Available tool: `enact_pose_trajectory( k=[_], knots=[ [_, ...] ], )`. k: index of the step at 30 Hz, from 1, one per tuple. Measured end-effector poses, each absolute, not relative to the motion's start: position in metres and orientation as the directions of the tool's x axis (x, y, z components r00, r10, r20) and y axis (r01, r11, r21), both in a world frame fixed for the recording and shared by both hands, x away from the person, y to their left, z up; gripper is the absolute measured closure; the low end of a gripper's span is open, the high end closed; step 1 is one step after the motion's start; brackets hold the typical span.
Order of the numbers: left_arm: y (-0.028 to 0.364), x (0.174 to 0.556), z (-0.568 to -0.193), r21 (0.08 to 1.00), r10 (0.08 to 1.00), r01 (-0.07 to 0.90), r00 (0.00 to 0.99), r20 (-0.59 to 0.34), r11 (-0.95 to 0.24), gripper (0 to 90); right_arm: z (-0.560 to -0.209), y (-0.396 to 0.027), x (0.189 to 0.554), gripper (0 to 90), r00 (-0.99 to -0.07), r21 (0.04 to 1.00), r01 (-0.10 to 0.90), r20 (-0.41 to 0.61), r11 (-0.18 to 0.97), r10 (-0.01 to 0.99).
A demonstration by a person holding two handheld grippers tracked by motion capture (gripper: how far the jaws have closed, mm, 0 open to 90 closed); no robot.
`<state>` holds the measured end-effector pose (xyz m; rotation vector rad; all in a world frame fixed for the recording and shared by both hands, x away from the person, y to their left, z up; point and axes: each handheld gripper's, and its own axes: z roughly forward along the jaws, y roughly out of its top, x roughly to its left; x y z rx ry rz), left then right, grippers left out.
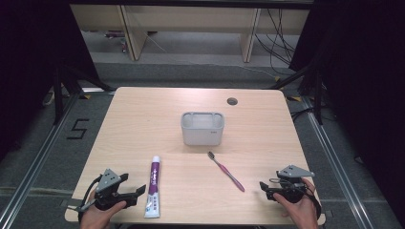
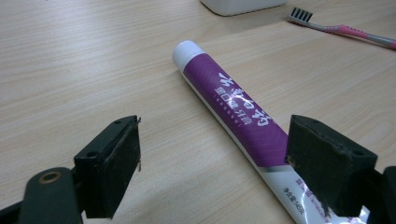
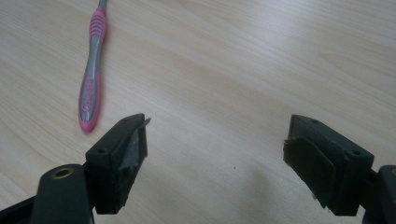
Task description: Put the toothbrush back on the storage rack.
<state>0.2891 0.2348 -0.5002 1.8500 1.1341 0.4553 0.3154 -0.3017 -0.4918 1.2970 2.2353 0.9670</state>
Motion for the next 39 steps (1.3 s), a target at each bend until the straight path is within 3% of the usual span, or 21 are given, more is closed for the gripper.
enact_pose_trajectory(
  k=[7,10,11,16,19,23,27,39],
  knots=[
    [0.234,0.29,-0.502,0.833,0.848,0.522,0.512,-0.137,-0.181,16.9,-0.492,-0.304,0.318,20.1,-0.538,0.713,0.583,-0.02,0.389,0.843],
    [0.235,0.29,-0.502,0.83,0.851,0.526,0.509,-0.13,-0.188,16.7,-0.49,-0.301,0.317,17.7,-0.522,0.702,0.617,0.029,0.354,0.852],
    [0.235,0.291,-0.502,0.829,0.852,0.528,0.507,-0.13,-0.188,16.7,-0.491,-0.303,0.318,18.7,-0.537,0.71,0.586,-0.02,0.391,0.843],
    [0.234,0.292,-0.503,0.829,0.849,0.527,0.511,-0.133,-0.188,16.7,-0.491,-0.301,0.32,20.5,-0.566,0.702,0.573,-0.035,0.424,0.824],
    [0.234,0.292,-0.503,0.83,0.85,0.526,0.51,-0.134,-0.185,16.7,-0.489,-0.297,0.317,22.1,-0.528,0.687,0.621,0.01,0.378,0.849],
    [0.234,0.292,-0.503,0.829,0.851,0.527,0.508,-0.131,-0.187,16.7,-0.49,-0.298,0.322,25.0,-0.586,0.708,0.549,-0.054,0.444,0.809],
    [0.234,0.292,-0.503,0.826,0.851,0.529,0.51,-0.127,-0.194,16.7,-0.489,-0.291,0.319,25.8,-0.562,0.7,0.577,-0.033,0.42,0.827],
    [0.234,0.293,-0.504,0.825,0.851,0.535,0.506,-0.138,-0.184,16.7,-0.486,-0.283,0.325,29.0,-0.601,0.701,0.563,-0.017,0.438,0.799]
  ],
)
